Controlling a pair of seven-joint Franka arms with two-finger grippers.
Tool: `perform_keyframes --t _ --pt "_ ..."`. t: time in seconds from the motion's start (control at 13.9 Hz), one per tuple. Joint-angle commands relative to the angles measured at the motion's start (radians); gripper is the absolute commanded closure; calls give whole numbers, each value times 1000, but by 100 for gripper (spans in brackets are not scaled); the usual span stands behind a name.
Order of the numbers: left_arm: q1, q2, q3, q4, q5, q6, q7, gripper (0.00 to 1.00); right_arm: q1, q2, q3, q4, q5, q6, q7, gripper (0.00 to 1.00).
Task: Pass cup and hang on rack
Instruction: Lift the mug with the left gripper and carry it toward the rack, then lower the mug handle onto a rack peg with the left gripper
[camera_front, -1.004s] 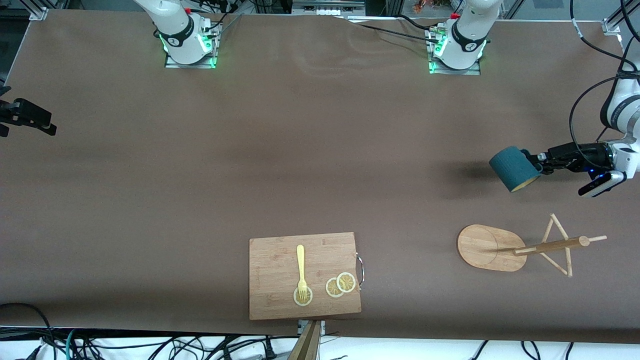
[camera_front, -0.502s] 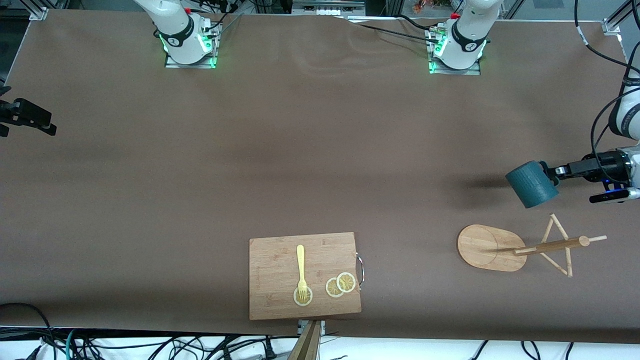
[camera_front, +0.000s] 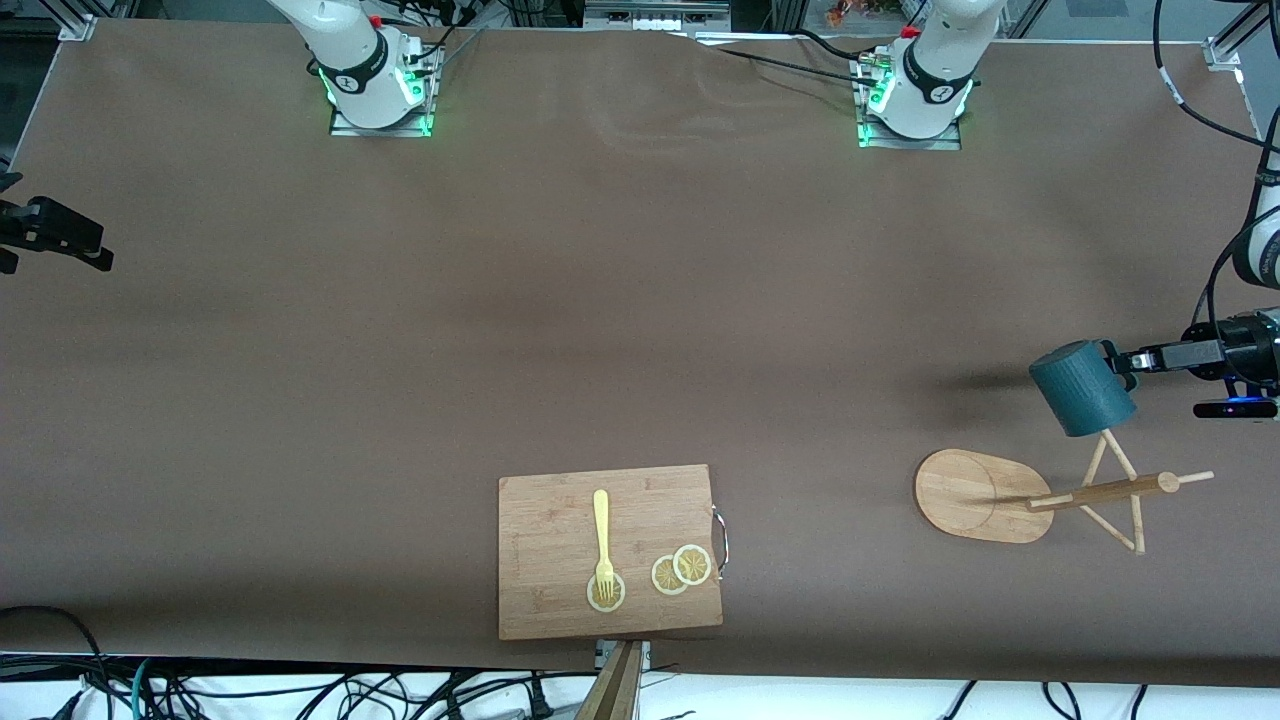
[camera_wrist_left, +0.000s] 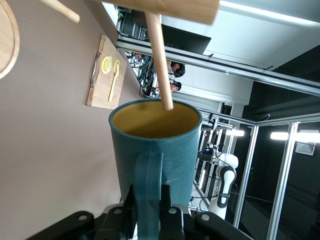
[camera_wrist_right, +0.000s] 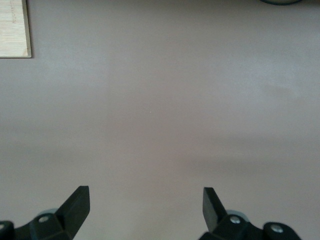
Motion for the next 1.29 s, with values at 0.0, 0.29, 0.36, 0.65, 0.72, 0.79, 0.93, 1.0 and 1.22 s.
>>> perform_keyframes --t 0.0,0.29,0.36,0.65,0.72,0.79,0.93,1.0,1.22 --pt "-16 66 -7 104 -12 -12 -53 100 0 7 1 20 0 -19 -10 0" --pt "-26 101 -7 158 -12 -8 -157 100 0 7 1 20 0 -24 -12 0" --pt "-27 117 -7 182 -14 3 -205 100 -1 7 1 20 0 -24 -12 0" --pt "-32 155 -7 244 -17 15 -334 100 -1 7 1 20 0 -24 -12 0" --pt "-33 158 -7 245 -17 17 -334 100 -1 7 1 20 0 -24 -12 0" --pt "-33 169 -7 253 -17 23 -334 100 -1 7 1 20 0 -24 -12 0" --pt "-35 184 -7 277 -15 25 -336 100 -1 7 1 20 0 -24 -12 0" --pt "-42 186 -7 280 -15 26 -336 100 -1 7 0 20 0 -24 -12 0" --pt "-44 189 -7 290 -12 34 -349 100 -1 7 0 20 0 -24 -12 0"
